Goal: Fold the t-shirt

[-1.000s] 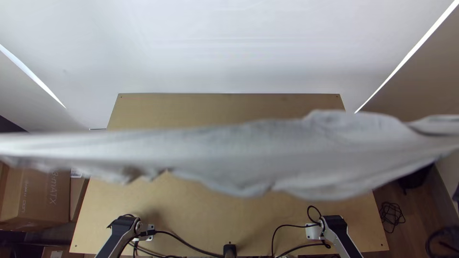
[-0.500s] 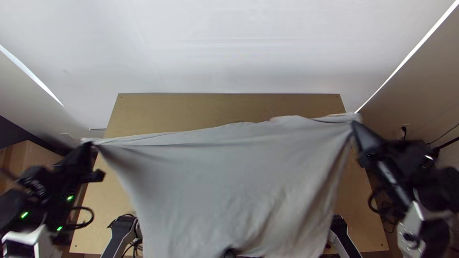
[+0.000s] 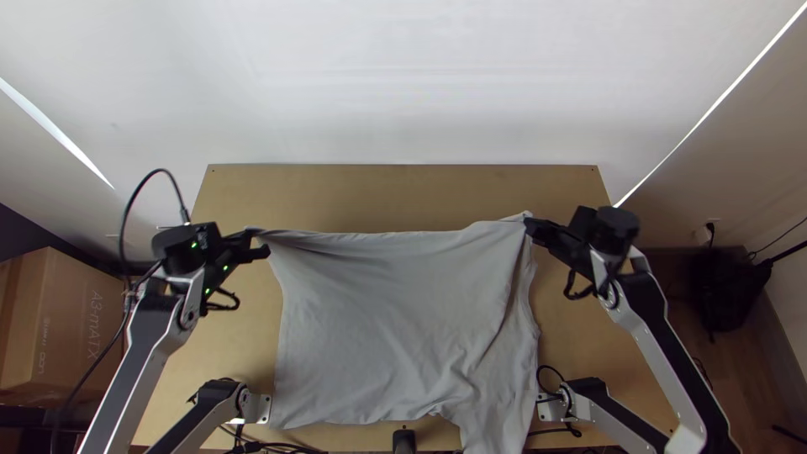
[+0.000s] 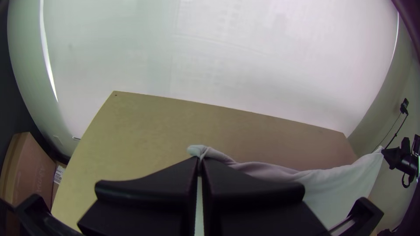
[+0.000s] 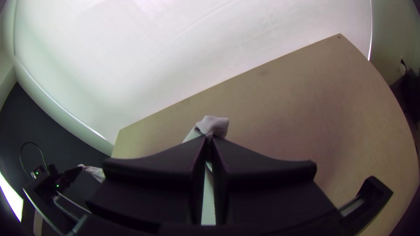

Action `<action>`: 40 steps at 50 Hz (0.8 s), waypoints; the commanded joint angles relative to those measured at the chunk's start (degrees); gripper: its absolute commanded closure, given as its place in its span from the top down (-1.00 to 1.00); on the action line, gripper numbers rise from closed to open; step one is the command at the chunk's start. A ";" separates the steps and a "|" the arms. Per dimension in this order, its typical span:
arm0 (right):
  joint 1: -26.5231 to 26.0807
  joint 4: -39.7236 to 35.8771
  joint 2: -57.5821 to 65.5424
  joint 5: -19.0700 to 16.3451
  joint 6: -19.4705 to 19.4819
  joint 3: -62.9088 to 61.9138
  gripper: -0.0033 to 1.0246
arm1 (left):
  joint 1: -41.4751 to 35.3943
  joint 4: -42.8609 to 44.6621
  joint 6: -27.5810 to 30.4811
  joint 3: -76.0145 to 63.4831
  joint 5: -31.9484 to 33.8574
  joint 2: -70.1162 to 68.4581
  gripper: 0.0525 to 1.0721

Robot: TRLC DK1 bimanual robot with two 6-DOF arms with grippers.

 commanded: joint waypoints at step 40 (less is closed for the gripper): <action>-5.43 10.97 50.21 7.27 -7.86 33.35 -0.95 | 3.19 11.74 1.05 42.67 -0.47 62.96 -0.95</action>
